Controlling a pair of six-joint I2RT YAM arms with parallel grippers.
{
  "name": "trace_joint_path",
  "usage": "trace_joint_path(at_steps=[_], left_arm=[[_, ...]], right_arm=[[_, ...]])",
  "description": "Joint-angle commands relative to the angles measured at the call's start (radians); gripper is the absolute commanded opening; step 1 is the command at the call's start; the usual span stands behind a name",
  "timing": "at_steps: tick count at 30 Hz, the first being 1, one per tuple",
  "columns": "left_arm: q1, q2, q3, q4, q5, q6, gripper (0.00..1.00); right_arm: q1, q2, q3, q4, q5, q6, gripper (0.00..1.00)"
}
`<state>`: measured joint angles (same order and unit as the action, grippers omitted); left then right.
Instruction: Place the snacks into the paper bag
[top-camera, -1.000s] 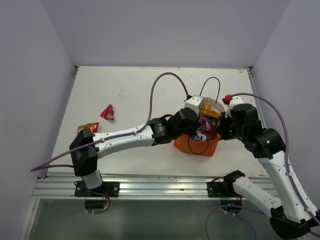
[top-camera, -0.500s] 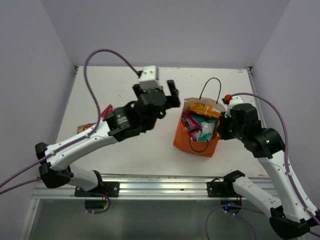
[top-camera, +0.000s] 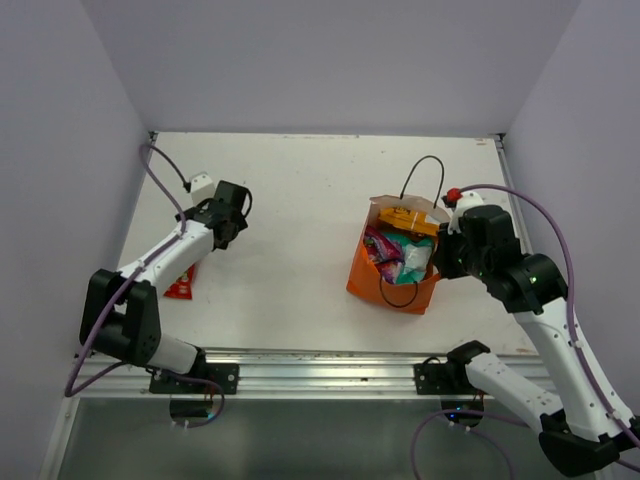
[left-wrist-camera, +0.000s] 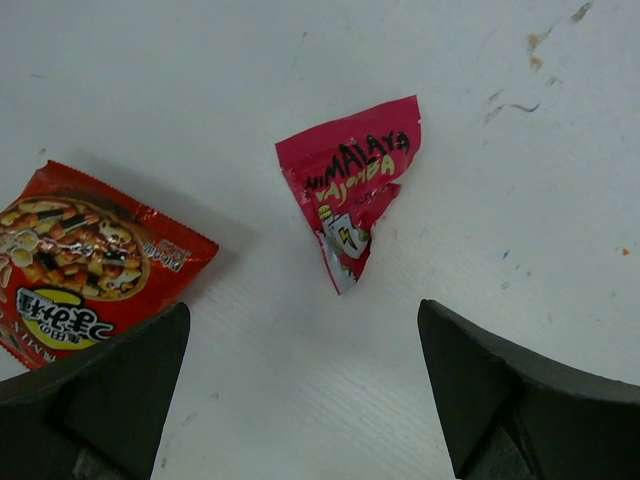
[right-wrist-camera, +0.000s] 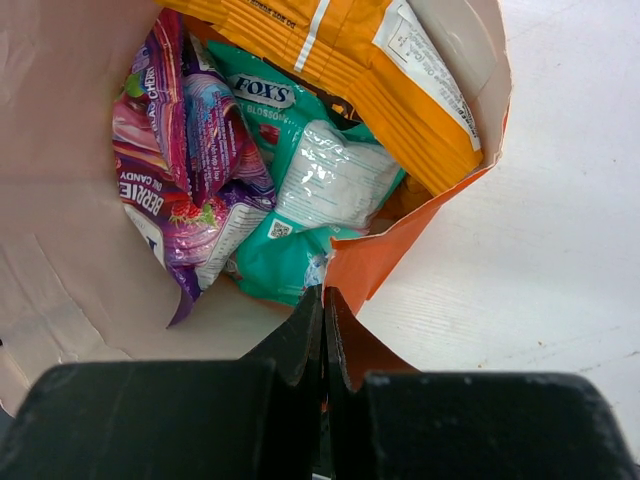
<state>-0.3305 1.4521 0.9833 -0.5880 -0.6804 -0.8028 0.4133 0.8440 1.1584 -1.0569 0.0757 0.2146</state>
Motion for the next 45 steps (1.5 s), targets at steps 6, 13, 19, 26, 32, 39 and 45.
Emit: trace_joint_path(at_steps=[6, 13, 19, 26, 32, 39, 45], left_arm=[[0.076, 0.151, 0.058, 0.273, 0.093, 0.172, 1.00], [0.140, 0.289, 0.106, 0.327, 0.151, 0.212, 1.00], [0.163, 0.382, 0.186, 0.341, 0.176, 0.257, 0.52], [0.163, 0.374, 0.200, 0.306, 0.182, 0.274, 0.00], [0.095, 0.041, 0.166, 0.333, 0.380, 0.251, 0.00], [-0.198, -0.127, 0.316, 0.418, 0.715, 0.235, 0.00], [-0.464, -0.030, 0.451, 0.508, 0.693, 0.215, 0.00]], right_arm=[[0.002, 0.010, 0.007, 0.017, -0.045, -0.023, 0.00], [0.004, 0.026, 0.011, 0.011, -0.033, -0.021, 0.00], [0.004, 0.047, 0.012, 0.009, -0.021, -0.021, 0.00], [0.004, 0.047, 0.015, 0.006, -0.010, -0.015, 0.00], [0.004, 0.040, 0.009, 0.011, -0.008, -0.017, 0.00], [0.002, 0.035, 0.012, 0.011, -0.016, -0.020, 0.00], [0.004, 0.020, 0.015, 0.008, -0.022, -0.017, 0.00]])
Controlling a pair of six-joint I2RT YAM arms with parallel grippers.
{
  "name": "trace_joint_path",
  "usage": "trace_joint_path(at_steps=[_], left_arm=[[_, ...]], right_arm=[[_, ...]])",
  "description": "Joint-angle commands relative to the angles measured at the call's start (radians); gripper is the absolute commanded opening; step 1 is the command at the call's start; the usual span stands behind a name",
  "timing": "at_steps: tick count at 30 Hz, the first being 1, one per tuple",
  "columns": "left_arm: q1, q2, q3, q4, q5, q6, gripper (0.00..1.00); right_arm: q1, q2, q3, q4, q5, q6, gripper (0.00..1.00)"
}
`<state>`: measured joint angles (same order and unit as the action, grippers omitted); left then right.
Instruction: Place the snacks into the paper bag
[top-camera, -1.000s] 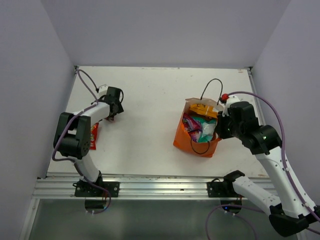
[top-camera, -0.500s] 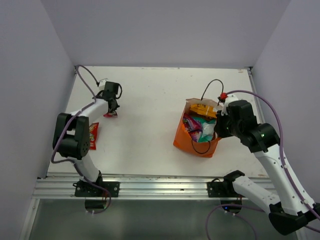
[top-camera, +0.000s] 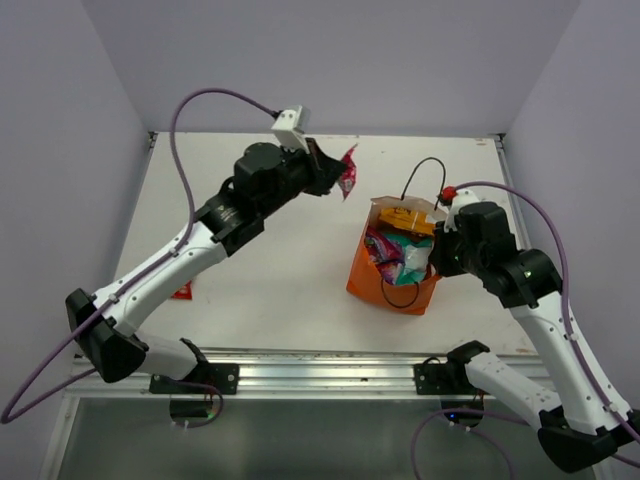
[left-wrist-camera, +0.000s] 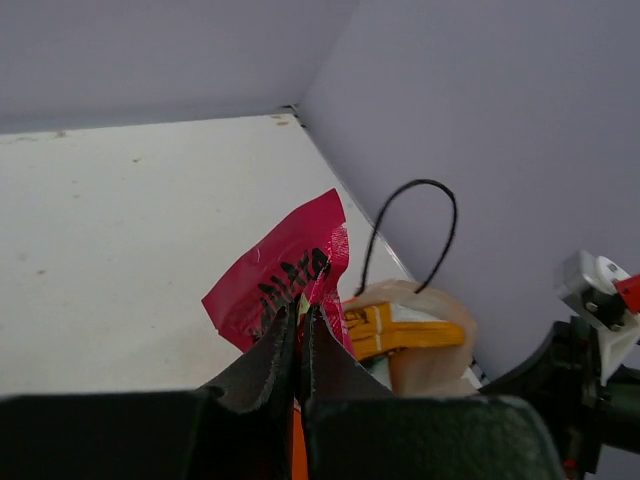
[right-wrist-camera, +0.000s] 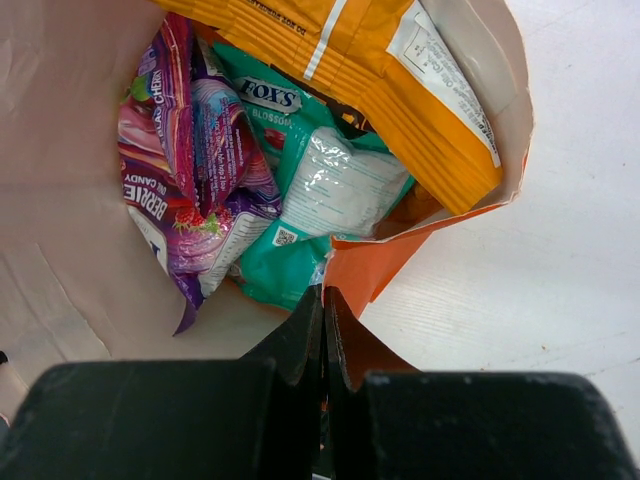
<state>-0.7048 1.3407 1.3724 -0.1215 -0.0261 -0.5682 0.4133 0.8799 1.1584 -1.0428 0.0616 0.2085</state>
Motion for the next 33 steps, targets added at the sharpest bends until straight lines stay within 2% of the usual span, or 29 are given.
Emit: trace_joint_path(at_steps=[1, 3, 7, 12, 15, 16, 19, 20, 21, 23, 24, 25, 26, 27, 28, 30, 33], left_arm=[[-0.158, 0.131, 0.088, 0.042, 0.031, -0.018, 0.00], [-0.215, 0.179, 0.149, 0.045, -0.001, -0.019, 0.00], [-0.318, 0.251, 0.178, 0.049, -0.031, -0.032, 0.00], [-0.349, 0.264, 0.168, 0.005, -0.055, -0.027, 0.00], [-0.352, 0.255, 0.157, -0.035, -0.096, -0.013, 0.55], [-0.354, 0.229, 0.156, -0.053, -0.125, 0.000, 0.76], [-0.355, 0.134, 0.156, -0.134, -0.364, 0.028, 0.99], [-0.354, 0.106, 0.154, -0.171, -0.562, 0.019, 1.00], [-0.354, 0.082, 0.143, -0.226, -0.683, -0.014, 1.00], [-0.340, 0.003, 0.122, -0.512, -0.968, -0.285, 1.00], [-0.320, -0.020, 0.076, -0.646, -1.010, -0.429, 1.00], [-0.259, -0.069, 0.038, -0.884, -1.021, -0.720, 1.00], [-0.221, -0.093, -0.013, -0.959, -1.012, -0.824, 1.00], [-0.181, -0.116, -0.126, -1.016, -0.999, -0.905, 1.00], [-0.123, -0.161, -0.183, -1.112, -0.991, -1.076, 1.00], [-0.108, -0.201, -0.339, -1.158, -0.971, -1.206, 1.00], [-0.091, -0.233, -0.465, -1.138, -0.946, -1.275, 1.00]], right_arm=[[0.004, -0.021, 0.018, -0.008, -0.009, -0.011, 0.00], [0.002, -0.025, 0.023, -0.013, -0.008, -0.009, 0.00], [0.002, -0.039, 0.038, -0.023, 0.001, -0.011, 0.00], [0.004, -0.048, 0.034, -0.025, 0.007, -0.011, 0.00], [0.004, -0.045, 0.032, -0.023, 0.003, -0.011, 0.00], [0.002, -0.047, 0.031, -0.025, 0.000, -0.011, 0.00], [0.004, -0.052, 0.024, -0.025, 0.000, -0.011, 0.00], [0.004, -0.053, 0.024, -0.023, 0.000, -0.011, 0.00], [0.002, -0.052, 0.024, -0.023, -0.002, -0.011, 0.00], [0.004, -0.050, 0.024, -0.022, -0.003, -0.012, 0.00], [0.004, -0.047, 0.024, -0.023, -0.005, -0.014, 0.00], [0.004, -0.047, 0.023, -0.020, -0.006, -0.014, 0.00], [0.002, -0.047, 0.023, -0.019, -0.006, -0.014, 0.00], [0.004, -0.047, 0.020, -0.019, -0.009, -0.015, 0.00], [0.004, -0.048, 0.018, -0.014, -0.014, -0.015, 0.00], [0.004, -0.048, 0.015, -0.011, -0.020, -0.017, 0.00], [0.004, -0.047, 0.015, -0.011, -0.032, -0.018, 0.00]])
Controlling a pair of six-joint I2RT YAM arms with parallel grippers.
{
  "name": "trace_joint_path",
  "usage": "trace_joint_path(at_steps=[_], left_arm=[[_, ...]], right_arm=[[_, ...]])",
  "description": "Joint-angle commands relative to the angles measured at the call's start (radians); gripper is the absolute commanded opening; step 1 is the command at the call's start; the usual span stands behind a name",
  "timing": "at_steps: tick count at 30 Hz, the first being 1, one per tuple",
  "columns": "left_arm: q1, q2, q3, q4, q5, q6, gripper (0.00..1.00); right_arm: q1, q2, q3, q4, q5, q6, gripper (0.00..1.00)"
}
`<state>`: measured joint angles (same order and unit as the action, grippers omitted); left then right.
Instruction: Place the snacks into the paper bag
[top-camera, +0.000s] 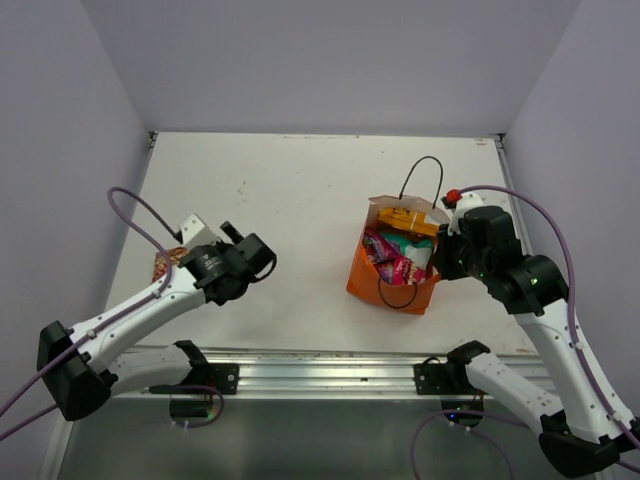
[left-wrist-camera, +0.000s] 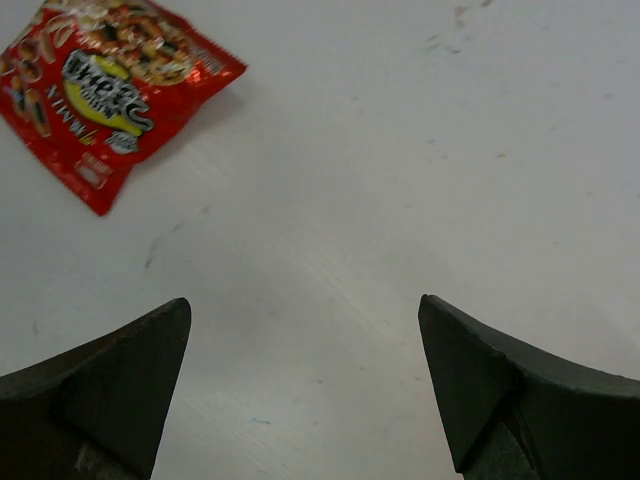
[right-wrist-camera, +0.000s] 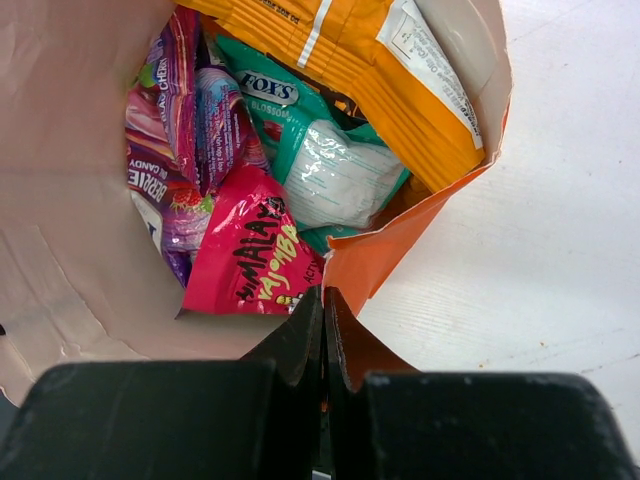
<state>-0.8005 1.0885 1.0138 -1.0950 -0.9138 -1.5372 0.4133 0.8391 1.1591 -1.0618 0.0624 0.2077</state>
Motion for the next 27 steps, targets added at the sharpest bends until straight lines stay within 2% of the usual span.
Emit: trace_joint_path(at_steps=[1, 6, 8, 11, 12, 15, 19, 25, 27], left_arm=[[0.030, 0.027, -0.127, -0.161, -0.056, -0.326, 1.00], [0.153, 0.065, -0.172, -0.105, -0.072, -0.287, 1.00], [0.196, 0.077, -0.175, -0.031, -0.089, -0.194, 1.00], [0.331, 0.102, -0.176, 0.137, -0.079, 0.032, 1.00], [0.406, 0.114, -0.178, 0.188, -0.071, 0.155, 1.00], [0.543, 0.149, -0.179, 0.392, -0.028, 0.351, 1.00], [0.687, 0.209, -0.188, 0.503, 0.042, 0.485, 1.00], [0.757, 0.318, -0.240, 0.570, 0.122, 0.538, 1.00], [0.779, 0.349, -0.256, 0.596, 0.144, 0.555, 0.61]], right_arm=[[0.002, -0.008, 0.014, 0.008, -0.038, -0.017, 0.00], [0.004, -0.018, 0.017, 0.006, -0.052, -0.019, 0.00], [0.004, -0.021, 0.019, 0.006, -0.055, -0.019, 0.00], [0.004, -0.021, 0.021, 0.005, -0.059, -0.019, 0.00], [0.004, -0.021, 0.021, 0.005, -0.059, -0.019, 0.00], [0.004, -0.021, 0.021, 0.005, -0.059, -0.021, 0.00], [0.002, -0.017, 0.024, 0.003, -0.053, -0.022, 0.00], [0.004, -0.011, 0.034, -0.001, -0.042, -0.021, 0.00], [0.004, -0.012, 0.036, -0.003, -0.039, -0.021, 0.00]])
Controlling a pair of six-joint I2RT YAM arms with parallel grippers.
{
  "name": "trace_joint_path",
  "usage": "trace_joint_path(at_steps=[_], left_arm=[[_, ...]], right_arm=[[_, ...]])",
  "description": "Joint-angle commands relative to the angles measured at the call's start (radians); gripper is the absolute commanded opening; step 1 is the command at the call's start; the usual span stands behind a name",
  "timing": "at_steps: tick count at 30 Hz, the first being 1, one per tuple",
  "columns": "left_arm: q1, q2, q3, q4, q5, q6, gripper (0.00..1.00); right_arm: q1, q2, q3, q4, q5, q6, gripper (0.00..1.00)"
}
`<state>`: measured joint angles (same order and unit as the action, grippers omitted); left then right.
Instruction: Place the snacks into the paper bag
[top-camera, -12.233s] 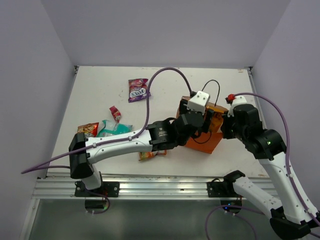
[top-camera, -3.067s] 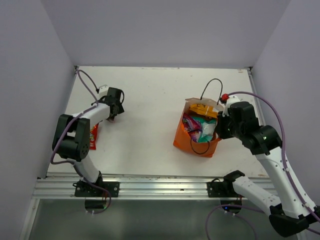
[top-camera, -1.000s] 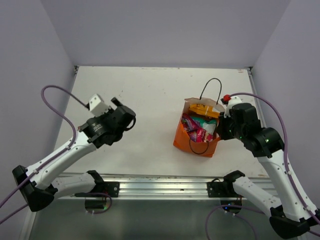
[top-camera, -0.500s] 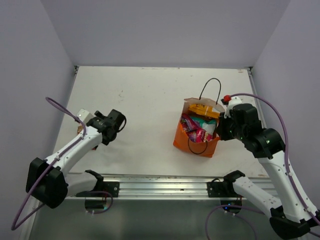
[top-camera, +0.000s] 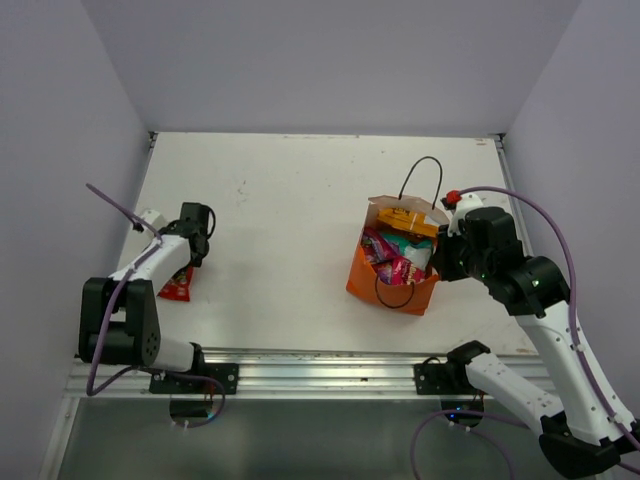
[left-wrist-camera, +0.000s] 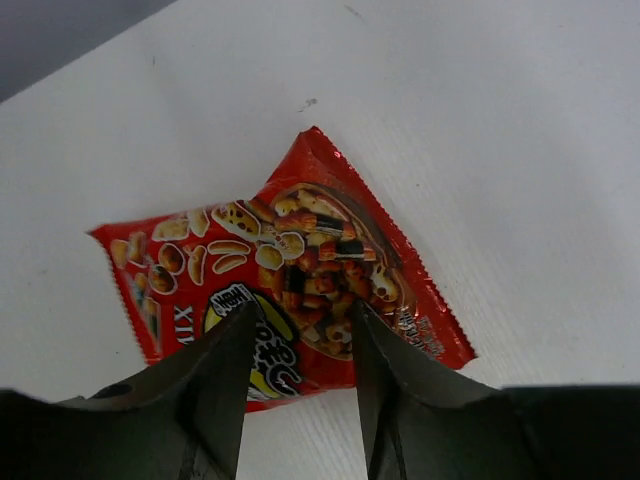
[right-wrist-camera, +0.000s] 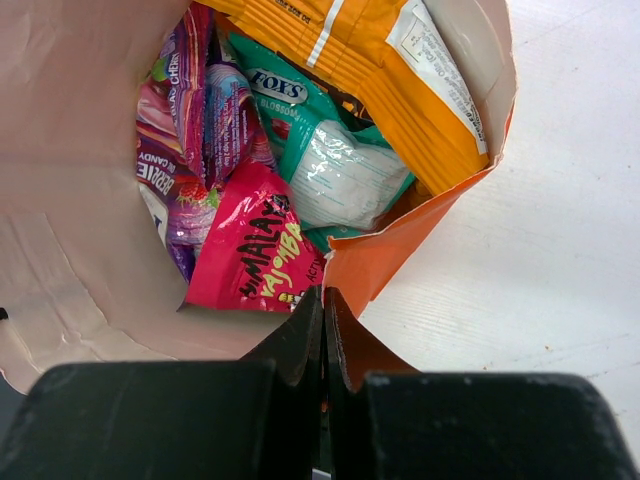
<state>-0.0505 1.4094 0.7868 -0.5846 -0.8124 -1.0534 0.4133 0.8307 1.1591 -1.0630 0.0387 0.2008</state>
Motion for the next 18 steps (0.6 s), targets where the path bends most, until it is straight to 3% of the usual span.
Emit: trace_joint_path(at_steps=[1, 2, 6, 12, 16, 18], left_arm=[[0.032, 0.037, -0.031, 0.083, 0.042, 0.070, 0.41], [0.032, 0.040, -0.029, 0.080, 0.042, 0.064, 0.00], [0.032, -0.022, 0.021, 0.083, 0.064, 0.110, 0.00], [-0.024, -0.207, 0.233, 0.111, 0.177, 0.207, 0.00], [-0.260, -0.251, 0.418, 0.076, 0.156, 0.179, 0.00], [-0.314, -0.259, 0.440, 0.042, 0.137, 0.148, 0.00]], right_arm=[[0.004, -0.005, 0.034, -0.002, -0.014, -0.012, 0.00], [0.004, -0.005, 0.034, -0.002, -0.011, -0.012, 0.00], [0.004, -0.005, 0.025, 0.001, -0.013, -0.011, 0.00], [0.002, 0.002, 0.013, 0.014, -0.034, -0.014, 0.00], [0.002, 0.002, 0.010, 0.020, -0.036, -0.012, 0.00], [0.004, -0.001, 0.013, 0.018, -0.036, -0.011, 0.00]])
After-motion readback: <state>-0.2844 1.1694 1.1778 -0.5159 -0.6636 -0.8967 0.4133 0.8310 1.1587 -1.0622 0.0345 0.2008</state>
